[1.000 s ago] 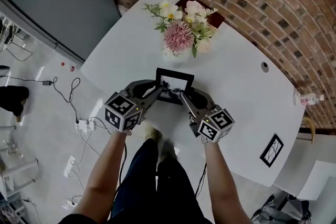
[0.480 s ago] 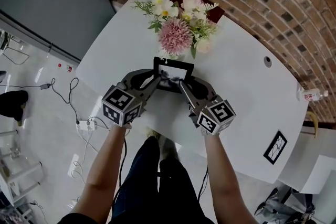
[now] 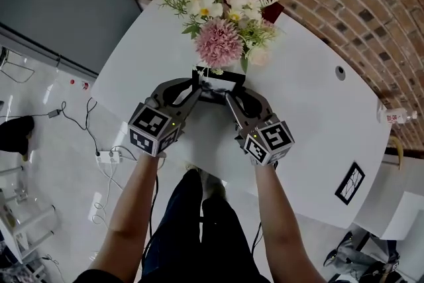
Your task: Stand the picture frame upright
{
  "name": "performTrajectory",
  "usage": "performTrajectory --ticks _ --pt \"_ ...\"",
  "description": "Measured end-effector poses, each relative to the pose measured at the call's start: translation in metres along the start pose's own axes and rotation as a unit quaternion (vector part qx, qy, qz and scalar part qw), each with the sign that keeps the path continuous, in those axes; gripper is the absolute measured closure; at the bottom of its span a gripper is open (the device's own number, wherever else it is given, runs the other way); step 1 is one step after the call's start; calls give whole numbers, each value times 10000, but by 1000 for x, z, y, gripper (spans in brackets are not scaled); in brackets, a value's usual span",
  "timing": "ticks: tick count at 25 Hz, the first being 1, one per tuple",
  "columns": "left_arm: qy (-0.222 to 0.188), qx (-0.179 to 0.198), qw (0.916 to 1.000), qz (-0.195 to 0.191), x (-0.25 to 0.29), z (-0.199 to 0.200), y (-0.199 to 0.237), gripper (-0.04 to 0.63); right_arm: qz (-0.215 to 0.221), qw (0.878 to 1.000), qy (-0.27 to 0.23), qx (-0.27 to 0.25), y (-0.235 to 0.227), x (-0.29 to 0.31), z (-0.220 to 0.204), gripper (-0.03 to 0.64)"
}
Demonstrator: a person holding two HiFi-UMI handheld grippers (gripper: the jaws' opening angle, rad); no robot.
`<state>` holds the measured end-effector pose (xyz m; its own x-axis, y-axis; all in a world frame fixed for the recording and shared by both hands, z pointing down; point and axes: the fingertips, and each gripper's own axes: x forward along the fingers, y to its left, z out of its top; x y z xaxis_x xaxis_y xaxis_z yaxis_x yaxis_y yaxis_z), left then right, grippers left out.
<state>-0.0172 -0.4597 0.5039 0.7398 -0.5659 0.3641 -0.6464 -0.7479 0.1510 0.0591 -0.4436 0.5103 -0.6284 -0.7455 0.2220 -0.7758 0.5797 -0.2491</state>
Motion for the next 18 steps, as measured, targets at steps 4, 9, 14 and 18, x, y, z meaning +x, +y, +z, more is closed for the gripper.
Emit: performTrajectory --ticks 4,9,14,18 --pt "-29 -31 10000 62 2 -1 6 499 -194 9998 -40 -2 -4 5 1 511" --pt "-143 -33 9997 217 2 1 14 499 -464 9984 -16 -313 -8 14 6 506" --pt "-125 60 9997 213 7 4 17 500 -750 9963 -38 -410 -13 16 8 503" --pt "-117 50 9997 230 8 3 21 499 -804 9961 -77 -353 -15 19 9 502"
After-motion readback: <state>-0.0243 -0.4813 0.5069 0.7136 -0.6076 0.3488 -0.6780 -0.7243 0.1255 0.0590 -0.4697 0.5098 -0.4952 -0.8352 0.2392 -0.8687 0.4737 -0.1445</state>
